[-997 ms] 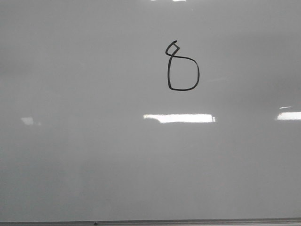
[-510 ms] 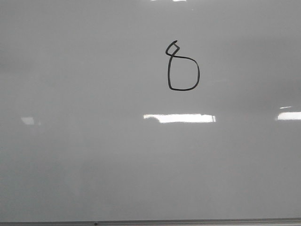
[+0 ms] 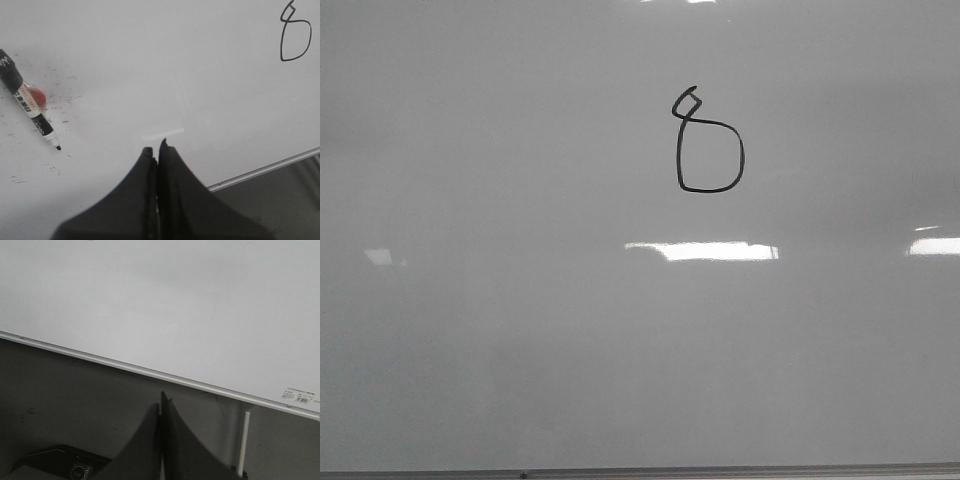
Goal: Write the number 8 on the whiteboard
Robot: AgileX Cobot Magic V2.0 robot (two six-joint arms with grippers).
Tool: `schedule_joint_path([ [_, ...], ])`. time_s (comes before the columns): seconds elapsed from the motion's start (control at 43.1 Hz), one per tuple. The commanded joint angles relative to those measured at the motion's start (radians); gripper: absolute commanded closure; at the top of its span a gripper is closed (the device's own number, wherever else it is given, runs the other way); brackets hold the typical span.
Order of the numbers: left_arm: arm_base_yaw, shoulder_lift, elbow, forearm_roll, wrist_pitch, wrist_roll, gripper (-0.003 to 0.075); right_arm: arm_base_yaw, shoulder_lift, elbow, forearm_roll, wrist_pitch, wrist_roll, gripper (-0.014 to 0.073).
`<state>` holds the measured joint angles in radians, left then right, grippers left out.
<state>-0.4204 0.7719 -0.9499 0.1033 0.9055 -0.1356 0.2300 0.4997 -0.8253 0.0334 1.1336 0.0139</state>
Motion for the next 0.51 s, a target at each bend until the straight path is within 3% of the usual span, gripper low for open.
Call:
schedule_joint_path([
  [0.0, -0.007, 0.003, -0.025, 0.006, -0.071, -0.010, 0.0741, -0.006, 0.006, -0.024, -0.012, -0.056, 0.001, 0.0701],
  [0.116, -0.007, -0.006, -0.022, 0.006, -0.072, -0.010, 0.0741, -0.006, 0.006, -0.024, -0.012, -0.056, 0.001, 0.0701],
  [0.278, 0.104, -0.079, 0.002, 0.007, -0.078, 0.019, 0.0741, -0.006, 0.006, -0.024, -0.012, -0.056, 0.001, 0.0701],
  [0.487, 0.236, -0.246, 0.175, -0.029, -0.240, 0.143, 0.0741, -0.006, 0.006, -0.024, -0.012, -0.056, 0.001, 0.0701],
])
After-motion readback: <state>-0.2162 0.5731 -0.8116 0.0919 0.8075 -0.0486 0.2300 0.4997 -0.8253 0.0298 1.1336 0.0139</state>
